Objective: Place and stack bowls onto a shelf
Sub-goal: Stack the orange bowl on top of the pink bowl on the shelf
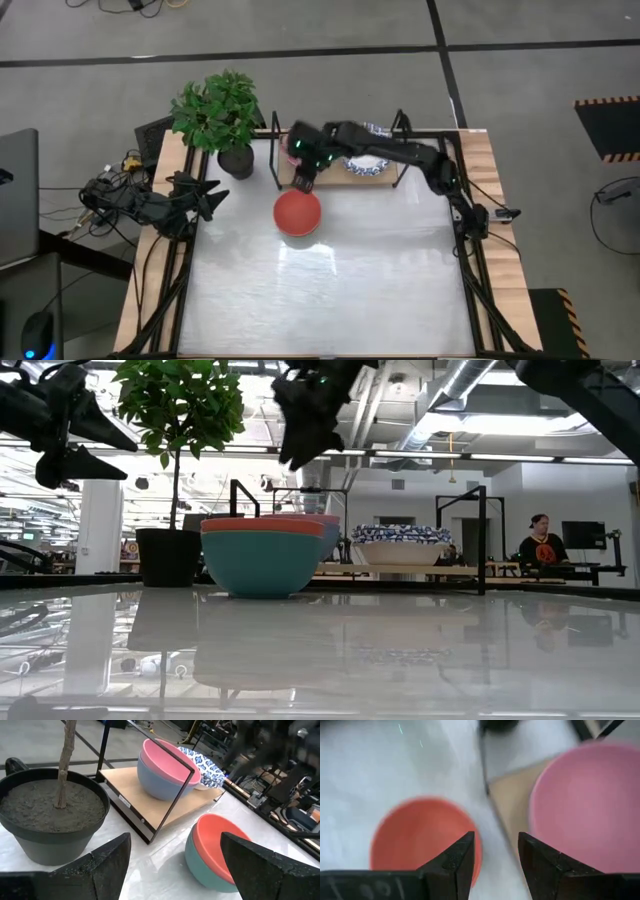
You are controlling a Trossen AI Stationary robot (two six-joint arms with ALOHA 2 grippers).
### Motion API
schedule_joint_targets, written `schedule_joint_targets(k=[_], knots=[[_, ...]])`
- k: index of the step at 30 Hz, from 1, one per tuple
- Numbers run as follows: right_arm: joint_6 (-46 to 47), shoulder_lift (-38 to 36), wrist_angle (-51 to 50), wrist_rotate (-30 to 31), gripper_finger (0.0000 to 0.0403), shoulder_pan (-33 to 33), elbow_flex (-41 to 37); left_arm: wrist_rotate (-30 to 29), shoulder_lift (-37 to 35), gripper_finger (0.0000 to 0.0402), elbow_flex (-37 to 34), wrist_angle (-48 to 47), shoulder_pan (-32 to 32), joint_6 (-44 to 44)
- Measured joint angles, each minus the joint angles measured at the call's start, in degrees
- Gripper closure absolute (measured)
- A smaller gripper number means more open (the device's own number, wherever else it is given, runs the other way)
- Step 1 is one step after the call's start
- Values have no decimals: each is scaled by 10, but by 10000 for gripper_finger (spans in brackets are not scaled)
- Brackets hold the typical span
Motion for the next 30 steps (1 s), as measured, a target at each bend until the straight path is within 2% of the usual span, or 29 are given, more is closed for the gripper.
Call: schedule_joint_targets(k=[4, 19, 30], knots=[[1, 24, -2, 31, 228, 24, 0, 0, 0, 109, 0, 0, 0, 0], [5, 126, -41, 27, 228, 28, -1, 5, 0, 109, 0, 0, 0, -2], [1, 117, -54, 26, 264, 28, 0, 5, 0, 109, 0, -1, 0, -2]])
